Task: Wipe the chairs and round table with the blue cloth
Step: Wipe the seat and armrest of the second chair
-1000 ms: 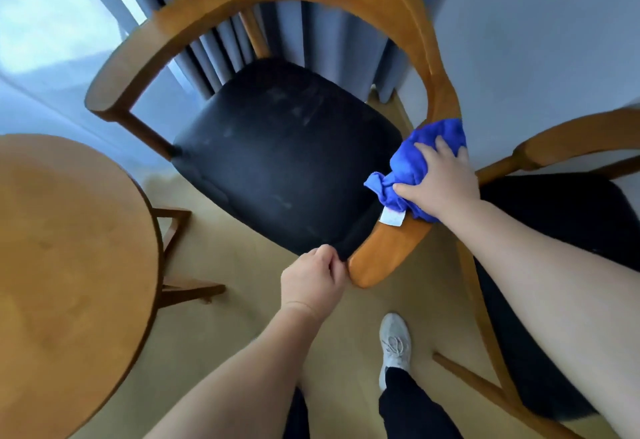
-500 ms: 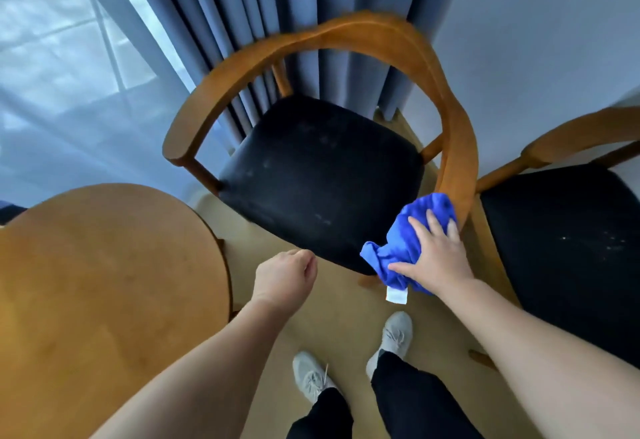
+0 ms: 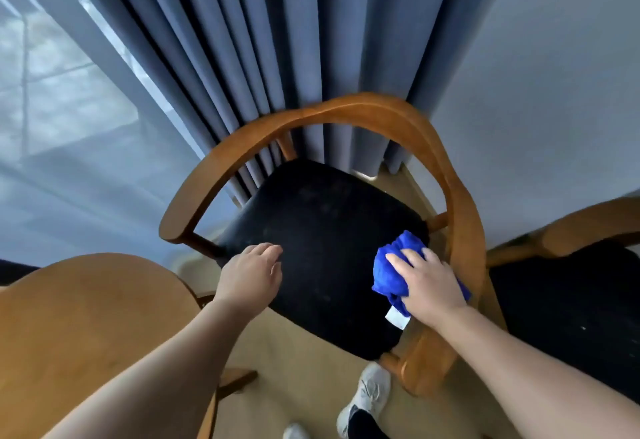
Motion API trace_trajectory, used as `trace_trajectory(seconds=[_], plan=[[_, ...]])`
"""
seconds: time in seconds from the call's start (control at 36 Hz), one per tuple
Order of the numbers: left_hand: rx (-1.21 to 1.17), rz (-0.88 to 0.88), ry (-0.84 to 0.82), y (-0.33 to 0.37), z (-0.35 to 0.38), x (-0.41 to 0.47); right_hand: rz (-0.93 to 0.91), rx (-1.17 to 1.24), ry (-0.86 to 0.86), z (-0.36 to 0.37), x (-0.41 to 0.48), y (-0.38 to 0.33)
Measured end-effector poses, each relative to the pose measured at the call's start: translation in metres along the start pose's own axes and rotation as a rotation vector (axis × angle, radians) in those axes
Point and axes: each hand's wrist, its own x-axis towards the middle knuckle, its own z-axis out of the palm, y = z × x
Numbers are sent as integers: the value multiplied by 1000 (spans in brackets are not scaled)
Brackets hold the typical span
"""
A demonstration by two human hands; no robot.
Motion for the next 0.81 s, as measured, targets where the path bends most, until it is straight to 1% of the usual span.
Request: trace_trajectory(seconds=[0.11, 0.22, 0.33, 0.44, 0.61, 0.67, 0.72, 0.81], plan=[[17, -16, -8, -28, -2, 55, -79, -111, 61, -28, 61, 8], [35, -7, 30, -65, -1, 112, -109, -122, 130, -46, 123, -2], [116, 56, 126, -96, -9, 165, -129, -162, 197, -52, 176, -16], [174, 119, 135, -121, -14, 207, -174, -212, 243, -57, 214, -27], [202, 266, 204, -131, -9, 243, -263, -394, 310, -74, 258, -32], [200, 309, 236, -136, -3, 251, -292, -455, 361, -81, 272, -36], [206, 327, 234, -143, 3, 258, -323, -518, 405, -89, 287, -40], [207, 328, 222, -150, 9, 263, -350, -600, 420, -100, 310, -48]])
